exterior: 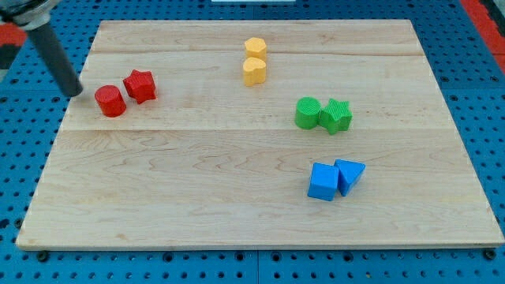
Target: Move the red star to the center of the board
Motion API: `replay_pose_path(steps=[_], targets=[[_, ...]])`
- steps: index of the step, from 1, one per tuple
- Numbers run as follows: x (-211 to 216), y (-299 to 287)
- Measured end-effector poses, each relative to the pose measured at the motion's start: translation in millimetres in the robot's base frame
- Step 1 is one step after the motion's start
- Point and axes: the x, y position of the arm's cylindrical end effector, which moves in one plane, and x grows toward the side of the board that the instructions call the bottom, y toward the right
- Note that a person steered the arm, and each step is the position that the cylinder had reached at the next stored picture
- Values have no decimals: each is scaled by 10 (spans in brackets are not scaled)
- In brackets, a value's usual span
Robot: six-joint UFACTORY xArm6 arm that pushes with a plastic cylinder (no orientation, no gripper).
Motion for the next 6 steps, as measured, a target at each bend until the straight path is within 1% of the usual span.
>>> replay_pose_path(steps=[1,2,3,4,5,6], targets=[[-26,916],[-25,1550],[-62,1411],[-253,1359],[-366,1360],[-390,1360]])
